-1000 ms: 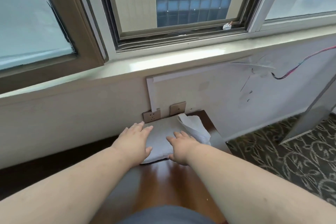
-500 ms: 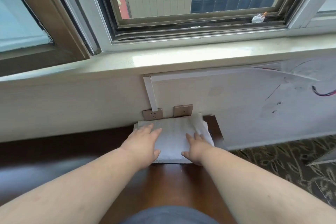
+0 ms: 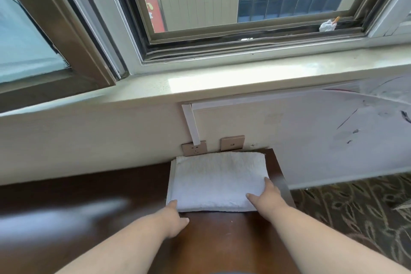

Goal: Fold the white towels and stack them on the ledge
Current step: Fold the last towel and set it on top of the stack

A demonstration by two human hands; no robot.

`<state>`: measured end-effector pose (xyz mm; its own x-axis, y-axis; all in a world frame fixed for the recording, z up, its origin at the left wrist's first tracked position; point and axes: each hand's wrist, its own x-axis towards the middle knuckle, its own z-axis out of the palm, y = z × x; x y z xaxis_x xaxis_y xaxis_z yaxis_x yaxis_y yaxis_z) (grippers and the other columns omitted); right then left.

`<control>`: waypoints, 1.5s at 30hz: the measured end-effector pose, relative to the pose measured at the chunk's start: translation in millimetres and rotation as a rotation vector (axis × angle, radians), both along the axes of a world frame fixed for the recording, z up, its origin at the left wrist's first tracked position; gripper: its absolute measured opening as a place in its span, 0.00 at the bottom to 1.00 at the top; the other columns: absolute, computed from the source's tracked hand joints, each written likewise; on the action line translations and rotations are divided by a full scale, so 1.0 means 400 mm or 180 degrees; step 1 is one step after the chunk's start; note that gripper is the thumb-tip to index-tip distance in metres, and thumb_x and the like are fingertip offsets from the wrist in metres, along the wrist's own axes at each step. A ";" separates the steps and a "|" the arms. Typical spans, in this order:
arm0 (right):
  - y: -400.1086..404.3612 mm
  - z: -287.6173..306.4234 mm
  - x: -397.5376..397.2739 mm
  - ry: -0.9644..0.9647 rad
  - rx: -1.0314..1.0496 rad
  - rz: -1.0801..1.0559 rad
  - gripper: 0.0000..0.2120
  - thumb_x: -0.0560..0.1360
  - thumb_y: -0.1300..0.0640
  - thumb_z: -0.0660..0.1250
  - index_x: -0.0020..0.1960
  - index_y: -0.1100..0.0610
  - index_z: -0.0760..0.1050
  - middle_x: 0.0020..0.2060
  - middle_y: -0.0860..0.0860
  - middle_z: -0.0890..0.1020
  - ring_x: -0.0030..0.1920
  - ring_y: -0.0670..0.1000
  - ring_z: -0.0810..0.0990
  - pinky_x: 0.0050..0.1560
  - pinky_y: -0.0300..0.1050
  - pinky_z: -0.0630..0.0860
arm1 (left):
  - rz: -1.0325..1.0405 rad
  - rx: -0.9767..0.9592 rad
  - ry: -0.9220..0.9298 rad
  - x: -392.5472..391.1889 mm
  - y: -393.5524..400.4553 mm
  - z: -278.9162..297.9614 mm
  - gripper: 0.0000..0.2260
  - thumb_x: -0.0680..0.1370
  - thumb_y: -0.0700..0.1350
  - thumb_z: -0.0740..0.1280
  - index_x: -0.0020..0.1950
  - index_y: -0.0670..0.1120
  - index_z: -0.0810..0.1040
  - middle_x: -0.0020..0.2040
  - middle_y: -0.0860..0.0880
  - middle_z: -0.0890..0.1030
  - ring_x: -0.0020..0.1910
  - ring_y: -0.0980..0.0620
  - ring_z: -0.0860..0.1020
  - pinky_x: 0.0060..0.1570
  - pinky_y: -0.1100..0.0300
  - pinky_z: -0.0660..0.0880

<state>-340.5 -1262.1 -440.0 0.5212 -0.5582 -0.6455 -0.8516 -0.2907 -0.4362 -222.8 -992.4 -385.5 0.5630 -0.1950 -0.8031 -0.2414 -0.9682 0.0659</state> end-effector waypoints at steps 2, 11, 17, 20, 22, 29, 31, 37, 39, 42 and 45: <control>-0.011 -0.012 -0.008 -0.0176 0.0259 -0.0498 0.45 0.72 0.46 0.73 0.80 0.53 0.51 0.74 0.57 0.66 0.71 0.60 0.69 0.70 0.55 0.68 | 0.0672 -0.0431 -0.0024 0.005 0.029 -0.044 0.32 0.77 0.53 0.65 0.77 0.44 0.57 0.64 0.47 0.76 0.61 0.49 0.76 0.63 0.61 0.69; -0.078 0.006 0.026 -0.0180 0.0757 -0.1403 0.50 0.68 0.52 0.79 0.78 0.65 0.53 0.74 0.61 0.66 0.70 0.61 0.70 0.71 0.54 0.66 | 0.3316 -0.1624 -0.0156 0.069 0.017 -0.034 0.42 0.74 0.45 0.74 0.78 0.36 0.52 0.76 0.38 0.60 0.72 0.41 0.66 0.70 0.56 0.60; -0.040 -0.016 0.049 -0.0310 0.0950 -0.1791 0.32 0.70 0.54 0.78 0.67 0.66 0.69 0.56 0.61 0.79 0.55 0.64 0.79 0.61 0.60 0.76 | 0.4236 -0.1925 0.0698 0.066 -0.020 -0.056 0.30 0.76 0.51 0.71 0.70 0.35 0.66 0.64 0.37 0.73 0.62 0.38 0.73 0.64 0.44 0.69; -0.013 -0.004 0.066 -0.0660 0.0671 -0.1783 0.34 0.70 0.59 0.76 0.70 0.58 0.65 0.57 0.60 0.78 0.56 0.64 0.78 0.60 0.60 0.77 | 0.4392 -0.2031 0.0692 0.065 -0.041 -0.071 0.27 0.78 0.52 0.69 0.72 0.42 0.65 0.68 0.41 0.71 0.65 0.39 0.71 0.65 0.46 0.70; -0.005 0.010 0.071 -0.0760 0.0240 -0.1356 0.39 0.70 0.60 0.74 0.76 0.52 0.58 0.62 0.58 0.75 0.59 0.62 0.77 0.58 0.53 0.76 | 0.4452 -0.2196 0.0605 0.068 -0.061 -0.069 0.24 0.79 0.47 0.69 0.71 0.41 0.66 0.65 0.39 0.74 0.59 0.39 0.75 0.58 0.49 0.75; 0.029 0.049 0.093 -0.0930 -0.0412 0.0361 0.40 0.73 0.61 0.67 0.78 0.40 0.55 0.76 0.53 0.51 0.48 0.51 0.73 0.52 0.38 0.68 | 0.2134 -0.1968 -0.0884 0.069 -0.113 -0.034 0.26 0.82 0.45 0.61 0.77 0.56 0.55 0.61 0.42 0.77 0.48 0.42 0.77 0.45 0.58 0.71; 0.043 0.056 0.103 -0.1105 -0.0571 0.0341 0.40 0.72 0.62 0.68 0.77 0.41 0.56 0.77 0.52 0.49 0.46 0.49 0.72 0.53 0.37 0.68 | 0.1919 -0.1974 -0.0933 0.073 -0.126 -0.028 0.20 0.83 0.44 0.57 0.74 0.57 0.62 0.58 0.43 0.76 0.48 0.45 0.76 0.46 0.59 0.69; 0.057 0.095 0.143 -0.1687 0.0196 -0.2659 0.54 0.67 0.60 0.78 0.80 0.47 0.46 0.74 0.59 0.66 0.67 0.59 0.73 0.64 0.46 0.66 | 0.2716 -0.2088 -0.1031 0.079 -0.163 -0.018 0.14 0.82 0.45 0.60 0.68 0.51 0.70 0.59 0.40 0.77 0.50 0.44 0.76 0.48 0.58 0.71; 0.071 0.111 0.150 -0.1664 0.0269 -0.2534 0.51 0.70 0.59 0.74 0.80 0.44 0.44 0.70 0.58 0.72 0.60 0.60 0.77 0.60 0.47 0.70 | 0.2874 -0.2150 -0.0948 0.073 -0.174 -0.001 0.19 0.78 0.47 0.68 0.67 0.50 0.69 0.59 0.42 0.77 0.52 0.43 0.77 0.49 0.57 0.73; 0.096 0.136 0.157 -0.1645 -0.0259 -0.1188 0.46 0.73 0.61 0.68 0.79 0.41 0.44 0.67 0.55 0.75 0.56 0.58 0.79 0.53 0.44 0.72 | 0.2642 -0.2225 -0.1043 0.072 -0.193 0.021 0.26 0.74 0.45 0.72 0.69 0.52 0.66 0.61 0.44 0.75 0.53 0.44 0.77 0.50 0.57 0.74; 0.118 0.170 0.178 -0.1965 -0.0324 -0.0733 0.46 0.72 0.65 0.67 0.80 0.43 0.47 0.72 0.54 0.68 0.68 0.56 0.72 0.64 0.46 0.71 | 0.2976 -0.2529 -0.1249 0.072 -0.218 0.059 0.35 0.73 0.41 0.71 0.74 0.55 0.56 0.57 0.49 0.73 0.48 0.47 0.76 0.49 0.57 0.73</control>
<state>-269.5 -1214.8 -372.0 0.6385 -0.7418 -0.2050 -0.4996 -0.1969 -0.8436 -194.1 -1079.7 -361.8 0.9152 0.0537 -0.3995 0.3696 -0.5072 0.7785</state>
